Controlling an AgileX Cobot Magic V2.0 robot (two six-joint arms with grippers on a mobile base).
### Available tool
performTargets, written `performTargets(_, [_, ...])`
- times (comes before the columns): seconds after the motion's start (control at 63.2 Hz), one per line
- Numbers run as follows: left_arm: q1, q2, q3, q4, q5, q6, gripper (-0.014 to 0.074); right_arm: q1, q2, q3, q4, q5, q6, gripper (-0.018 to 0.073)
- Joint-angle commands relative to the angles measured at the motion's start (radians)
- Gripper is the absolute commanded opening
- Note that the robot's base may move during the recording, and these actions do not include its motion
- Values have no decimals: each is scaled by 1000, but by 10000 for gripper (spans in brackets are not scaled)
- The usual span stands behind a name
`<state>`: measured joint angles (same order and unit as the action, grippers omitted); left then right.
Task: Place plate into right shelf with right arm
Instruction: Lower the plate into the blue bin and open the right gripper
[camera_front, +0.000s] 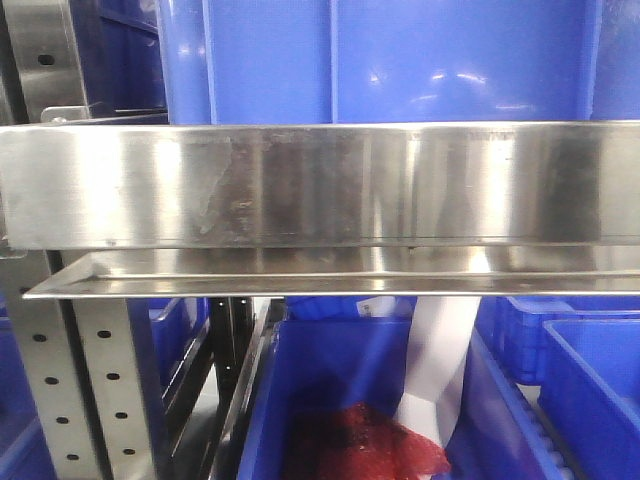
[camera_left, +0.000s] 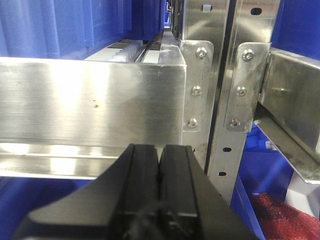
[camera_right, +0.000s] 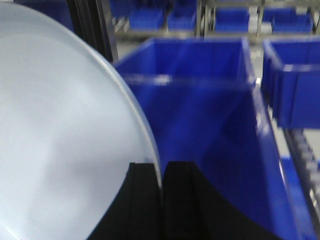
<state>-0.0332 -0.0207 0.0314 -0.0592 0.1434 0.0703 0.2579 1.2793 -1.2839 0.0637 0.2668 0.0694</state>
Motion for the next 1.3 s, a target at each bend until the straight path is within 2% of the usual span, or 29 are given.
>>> performTargets(0.0, [-6,-2,8,-4,-84,3,-47,17,5,-48,-7,-69,-1,230])
performTargets(0.047, [-6,-2,8,-4,-84,3,-47,29,14,-48,-7,-52,-1,352])
performTargets(0.127, [-6,-2,8,-4,-84,3,-47,40,23,-48,-8,-35,-1,500])
performTargets(0.206, [-6,-2,8,-4,-84,3,-47,40,22,-48,-8,-32,-1,540])
performTargets(0.316, [-6,-2,8,-4,-84,3,-47,35,12,-48,-8,-60,-1,449])
performTargets(0.395, [-6,-2,8,-4,-84,3,-47,18,0,-48,-8,-70,-1,309])
performTargets(0.459, [-6,-2,8,-4,-84,3,-47,5,-14,-48,-8,-61,-1,153])
performTargets(0.474, [-6,-2,8,-4,-84,3,-47,1,-21,-48,-8,-57,-1,137])
performTargets(0.49, [-6,-2,8,-4,-84,3,-47,-3,-25,-48,-8,-49,-1,74])
performTargets(0.522, [-6,-2,8,-4,-84,3,-47,-11,-38,-48,-8,-37,-1,30])
performTargets(0.585, [-6,-2,8,-4,-84,3,-47,-26,-63,-43,-9,-12,-1,64])
performTargets(0.727, [-6,-2,8,-4,-84,3,-47,-38,-167,45,-48,-49,-1,54])
performTargets(0.98, [-6,-2,8,-4,-84,3,-47,-39,-488,380,-166,-173,-1,54])
performTargets(1.281, [-6,-2,8,-4,-84,3,-47,-39,-956,734,-166,-136,-1,54])
